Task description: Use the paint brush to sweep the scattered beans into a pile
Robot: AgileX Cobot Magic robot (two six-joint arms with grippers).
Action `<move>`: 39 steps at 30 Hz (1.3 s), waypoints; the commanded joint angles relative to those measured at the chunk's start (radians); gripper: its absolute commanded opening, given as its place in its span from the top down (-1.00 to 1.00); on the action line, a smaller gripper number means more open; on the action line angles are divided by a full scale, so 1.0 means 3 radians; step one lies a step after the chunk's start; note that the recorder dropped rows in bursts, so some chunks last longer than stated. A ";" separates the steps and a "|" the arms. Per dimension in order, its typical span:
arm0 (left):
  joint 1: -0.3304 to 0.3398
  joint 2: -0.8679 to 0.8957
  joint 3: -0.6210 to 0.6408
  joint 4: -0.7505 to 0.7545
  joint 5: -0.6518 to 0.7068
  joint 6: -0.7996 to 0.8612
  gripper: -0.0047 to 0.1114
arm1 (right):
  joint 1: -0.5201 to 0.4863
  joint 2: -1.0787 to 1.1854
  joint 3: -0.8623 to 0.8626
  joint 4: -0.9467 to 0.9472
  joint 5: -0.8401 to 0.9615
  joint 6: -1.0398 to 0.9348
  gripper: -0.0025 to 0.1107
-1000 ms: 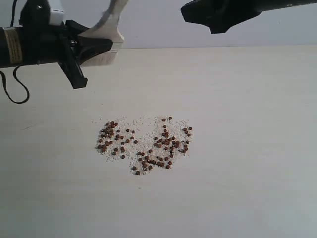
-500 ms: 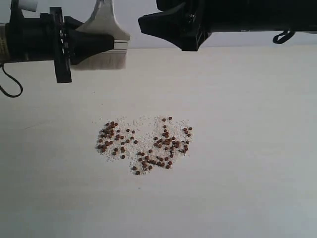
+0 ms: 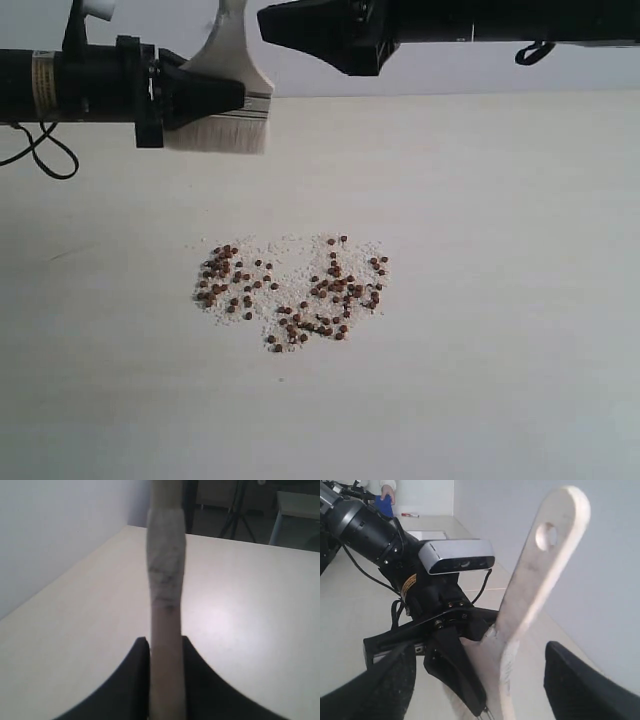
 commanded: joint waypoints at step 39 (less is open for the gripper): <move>-0.0364 -0.0017 -0.0041 -0.0246 -0.0056 0.0087 0.92 | 0.0001 0.0294 -0.0259 0.0030 0.0363 -0.0012 -0.11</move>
